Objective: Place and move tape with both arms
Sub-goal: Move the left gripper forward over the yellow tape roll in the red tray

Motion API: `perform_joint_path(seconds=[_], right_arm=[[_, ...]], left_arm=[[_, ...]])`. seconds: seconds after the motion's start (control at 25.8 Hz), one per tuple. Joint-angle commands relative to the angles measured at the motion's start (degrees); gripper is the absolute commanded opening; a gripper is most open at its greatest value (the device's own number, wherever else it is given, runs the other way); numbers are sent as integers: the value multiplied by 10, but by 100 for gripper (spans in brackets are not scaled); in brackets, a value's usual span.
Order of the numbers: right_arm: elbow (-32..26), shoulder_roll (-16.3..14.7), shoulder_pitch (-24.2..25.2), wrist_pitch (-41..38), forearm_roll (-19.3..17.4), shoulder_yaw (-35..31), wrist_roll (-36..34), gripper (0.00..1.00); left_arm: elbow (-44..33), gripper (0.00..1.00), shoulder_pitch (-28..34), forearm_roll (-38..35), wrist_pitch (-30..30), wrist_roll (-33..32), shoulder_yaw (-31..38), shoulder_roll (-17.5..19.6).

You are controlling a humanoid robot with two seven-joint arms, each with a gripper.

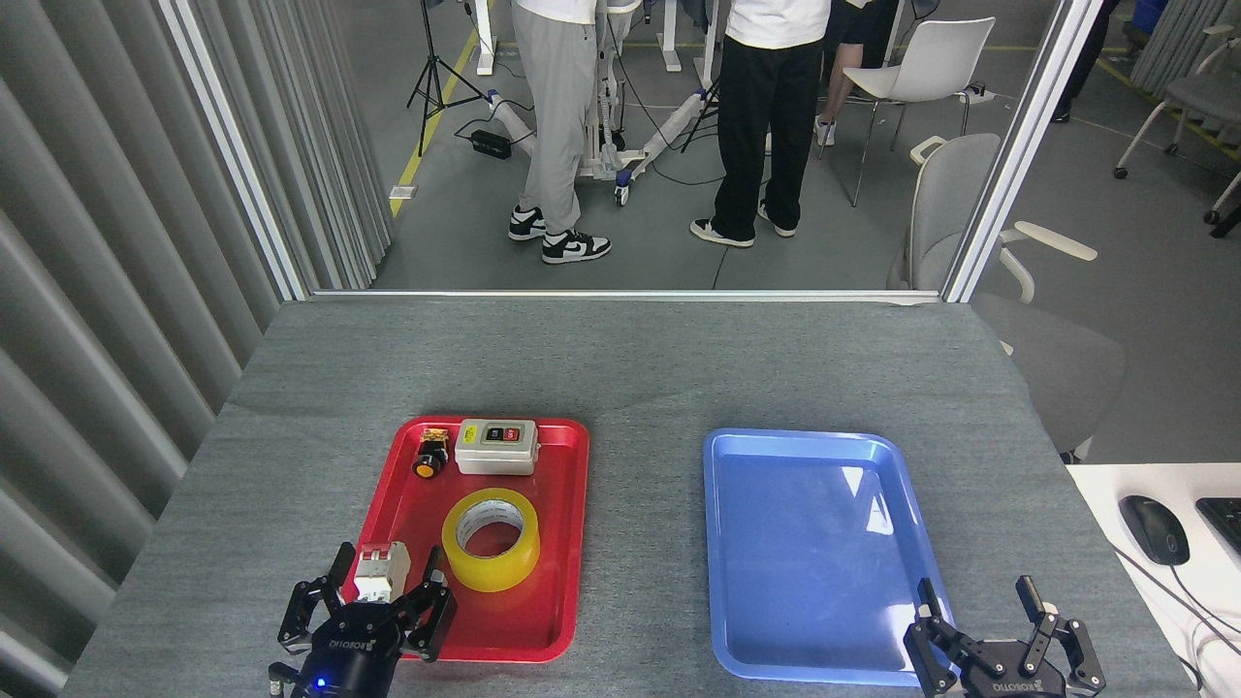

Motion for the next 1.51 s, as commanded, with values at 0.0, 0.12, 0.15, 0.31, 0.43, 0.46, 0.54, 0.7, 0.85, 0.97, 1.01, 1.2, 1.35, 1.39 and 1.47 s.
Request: perform_joint_path(seconds=[0.0,0.12,0.15,0.31,0.43,0.46,0.54,0.7,0.85,0.97,1.01,1.2,1.35,1.39,1.47], right_arm=[[1,10,3,3,1,1,-1,100],[1,12,3,3,1,-1,-1,100],[1,12,3,3,1,-2,-1,100],[1,7,6,2,1,-2,-1,100],[1,3,5,2,1,-5,-1,100],[1,2,5,2,1,-6,-1,100],[1,-1,6,3,2,-8,-1,100],[1,0,12,4,1,-8,-1,100],[1,-4,11,2,2,-8,-2,100],[0,-3,9,1,2,-6,-2,100],[0,-3,7,1,5,-6,-2,100],[0,-2,3,1,11,-6,-2,100],[-1,-1,3,1,19,-6,-2,100],[-1,-2,3,1,19,-6,-2,100],[-1,0,3,2,19,-7,-2,100]], left_arm=[[8,100,-6,0,0,0,-1,0],[15,100,-9,0,0,0,-1,0],[17,100,-12,0,0,0,-1,0],[22,100,-17,0,0,0,-1,0],[22,100,-20,0,1,-1,-1,0],[22,100,-20,0,1,-1,-1,0],[17,100,-22,0,2,-1,-1,0],[-6,100,-24,1,6,-8,-4,-1],[-10,100,-37,1,6,-12,-23,-2],[-11,100,-41,1,6,-12,-30,-3],[-12,100,-41,1,6,-12,-31,-3],[-12,100,-38,0,6,-12,-31,-5],[-12,100,-35,0,6,-11,-31,-6],[-12,100,-35,0,6,-11,-30,-6],[-12,100,-34,0,6,-11,-30,-8]])
